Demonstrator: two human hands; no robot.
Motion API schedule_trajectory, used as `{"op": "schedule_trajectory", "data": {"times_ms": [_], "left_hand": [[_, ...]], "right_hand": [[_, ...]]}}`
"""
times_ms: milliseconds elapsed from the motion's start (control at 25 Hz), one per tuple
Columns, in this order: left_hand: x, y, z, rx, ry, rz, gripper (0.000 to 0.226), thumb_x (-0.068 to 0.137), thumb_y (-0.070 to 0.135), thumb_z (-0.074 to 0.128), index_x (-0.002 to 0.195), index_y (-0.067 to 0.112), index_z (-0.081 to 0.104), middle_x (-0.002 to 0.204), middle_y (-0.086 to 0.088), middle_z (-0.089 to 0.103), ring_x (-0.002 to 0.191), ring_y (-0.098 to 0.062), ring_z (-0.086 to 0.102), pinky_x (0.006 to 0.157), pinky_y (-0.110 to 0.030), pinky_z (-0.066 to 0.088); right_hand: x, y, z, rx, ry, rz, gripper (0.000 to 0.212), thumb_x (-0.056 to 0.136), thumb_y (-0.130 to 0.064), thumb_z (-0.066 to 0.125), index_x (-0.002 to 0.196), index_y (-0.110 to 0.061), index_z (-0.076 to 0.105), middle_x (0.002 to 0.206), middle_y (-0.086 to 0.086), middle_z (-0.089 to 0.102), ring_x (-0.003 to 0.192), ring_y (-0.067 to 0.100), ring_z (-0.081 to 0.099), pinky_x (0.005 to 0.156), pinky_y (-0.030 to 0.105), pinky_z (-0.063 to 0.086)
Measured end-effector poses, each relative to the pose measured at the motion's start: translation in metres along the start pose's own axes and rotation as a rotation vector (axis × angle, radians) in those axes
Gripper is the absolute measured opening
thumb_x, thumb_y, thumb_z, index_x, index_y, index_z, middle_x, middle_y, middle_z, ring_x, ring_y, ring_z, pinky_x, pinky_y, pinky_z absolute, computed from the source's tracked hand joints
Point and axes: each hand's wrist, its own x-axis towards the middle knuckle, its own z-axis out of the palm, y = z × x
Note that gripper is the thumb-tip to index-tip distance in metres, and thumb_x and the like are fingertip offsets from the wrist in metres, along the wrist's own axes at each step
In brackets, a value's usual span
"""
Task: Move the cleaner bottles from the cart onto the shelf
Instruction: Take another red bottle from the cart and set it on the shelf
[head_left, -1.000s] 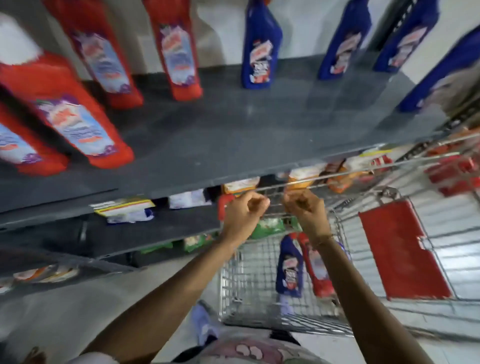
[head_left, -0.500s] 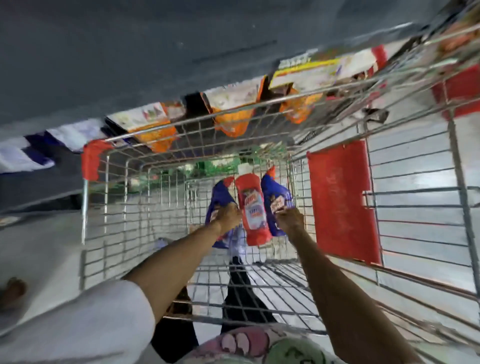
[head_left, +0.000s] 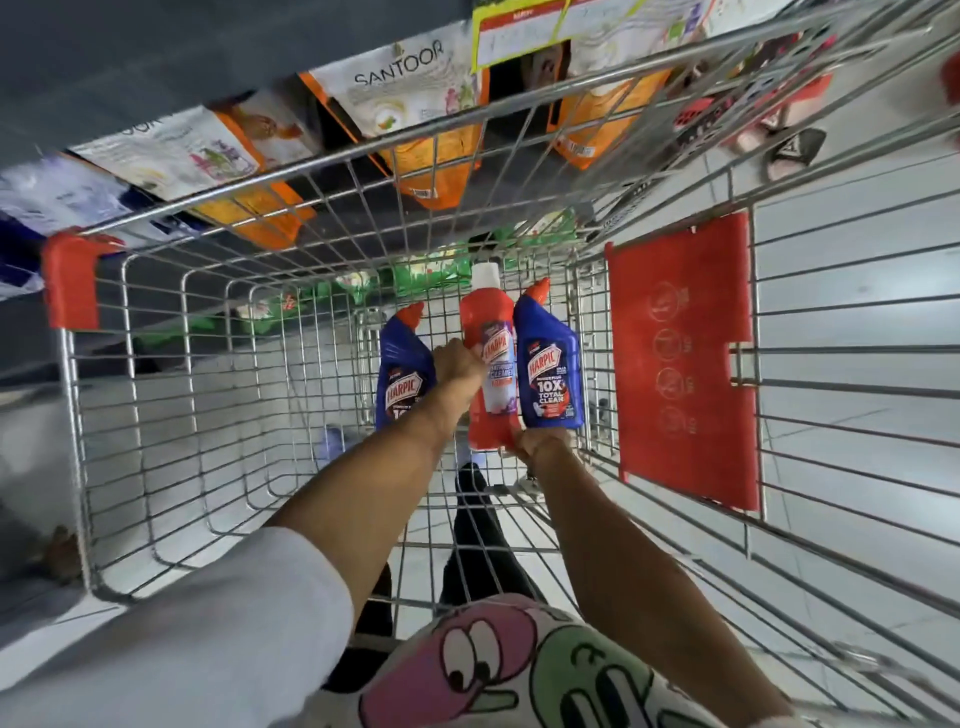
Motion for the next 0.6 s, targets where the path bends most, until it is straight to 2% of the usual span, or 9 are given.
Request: {"op": "schedule_trajectory", "data": {"times_ms": [80, 120, 200, 240, 280, 360, 440, 520, 600], "left_hand": [[-0.007, 0.008, -0.012, -0.079, -0.074, -0.031, 0.035, 0.093, 0.025, 0.047, 0.113, -0.002, 0.056, 0.118, -0.020, 0.063, 0.107, -0.033, 0.060, 0.085, -0.035, 0.048], [-0.007, 0.007, -0.015, -0.148, -0.089, -0.048, 0.035, 0.093, 0.026, 0.047, 0.116, 0.000, 0.053, 0.119, -0.019, 0.062, 0.107, -0.032, 0.060, 0.083, -0.035, 0.048], [-0.011, 0.005, -0.021, -0.237, -0.099, -0.005, 0.032, 0.092, 0.025, 0.049, 0.117, 0.005, 0.051, 0.118, -0.018, 0.062, 0.104, -0.032, 0.060, 0.077, -0.032, 0.047], [-0.018, 0.001, -0.030, -0.270, -0.105, 0.039, 0.030, 0.091, 0.025, 0.050, 0.116, 0.007, 0.052, 0.116, -0.017, 0.063, 0.102, -0.032, 0.061, 0.074, -0.031, 0.047], [-0.021, -0.003, -0.035, -0.313, -0.131, 0.066, 0.028, 0.090, 0.024, 0.051, 0.114, 0.009, 0.052, 0.115, -0.017, 0.064, 0.100, -0.031, 0.062, 0.074, -0.032, 0.049], [-0.029, -0.007, -0.048, -0.408, -0.198, 0.157, 0.024, 0.088, 0.027, 0.054, 0.107, 0.013, 0.052, 0.114, -0.018, 0.065, 0.096, -0.031, 0.064, 0.077, -0.037, 0.053], [-0.053, -0.015, -0.077, -0.538, -0.254, 0.267, 0.024, 0.086, 0.029, 0.057, 0.104, 0.016, 0.051, 0.113, -0.015, 0.064, 0.097, -0.029, 0.063, 0.084, -0.043, 0.054], [-0.079, -0.014, -0.107, -0.664, -0.279, 0.384, 0.023, 0.089, 0.018, 0.056, 0.111, 0.012, 0.051, 0.112, -0.013, 0.061, 0.102, -0.029, 0.060, 0.092, -0.047, 0.050], [-0.107, -0.014, -0.140, -0.727, -0.267, 0.498, 0.023, 0.090, 0.010, 0.053, 0.113, 0.011, 0.051, 0.114, -0.015, 0.059, 0.106, -0.029, 0.057, 0.095, -0.047, 0.047]], "right_hand": [[0.010, 0.008, -0.002, 0.052, -0.066, 0.023, 0.021, 0.088, 0.002, 0.052, 0.106, -0.006, 0.052, 0.042, -0.012, 0.065, 0.044, -0.004, 0.062, 0.046, 0.013, 0.052], [0.013, 0.008, -0.002, 0.061, -0.083, 0.034, 0.016, 0.088, 0.003, 0.053, 0.100, -0.008, 0.053, 0.039, -0.017, 0.062, 0.045, -0.002, 0.063, 0.049, 0.014, 0.053], [0.010, 0.002, -0.005, 0.010, -0.136, 0.065, 0.013, 0.086, 0.002, 0.057, 0.098, -0.004, 0.055, 0.041, -0.007, 0.065, 0.047, 0.005, 0.066, 0.056, 0.016, 0.056], [0.000, -0.006, -0.006, -0.071, -0.175, 0.062, 0.014, 0.085, 0.000, 0.061, 0.097, 0.001, 0.056, 0.050, 0.001, 0.069, 0.052, 0.009, 0.067, 0.066, 0.019, 0.058], [-0.005, -0.016, -0.011, -0.159, -0.218, 0.054, 0.023, 0.080, -0.003, 0.068, 0.100, 0.004, 0.058, 0.065, 0.006, 0.071, 0.063, 0.013, 0.068, 0.079, 0.024, 0.057], [-0.012, -0.038, -0.023, -0.355, -0.302, -0.085, 0.045, 0.066, -0.007, 0.079, 0.108, -0.002, 0.063, 0.097, 0.011, 0.070, 0.090, 0.021, 0.067, 0.098, 0.037, 0.050], [-0.043, -0.059, -0.023, -0.451, -0.409, -0.235, 0.057, 0.066, 0.006, 0.075, 0.118, -0.005, 0.056, 0.112, 0.009, 0.066, 0.106, 0.024, 0.061, 0.100, 0.039, 0.047], [-0.079, -0.078, -0.016, -0.475, -0.502, -0.352, 0.055, 0.071, 0.018, 0.064, 0.120, -0.003, 0.053, 0.110, 0.007, 0.066, 0.103, 0.020, 0.063, 0.093, 0.032, 0.052], [-0.112, -0.091, -0.005, -0.457, -0.569, -0.446, 0.053, 0.072, 0.020, 0.061, 0.120, 0.001, 0.053, 0.104, 0.007, 0.068, 0.094, 0.019, 0.066, 0.083, 0.025, 0.057]]}}
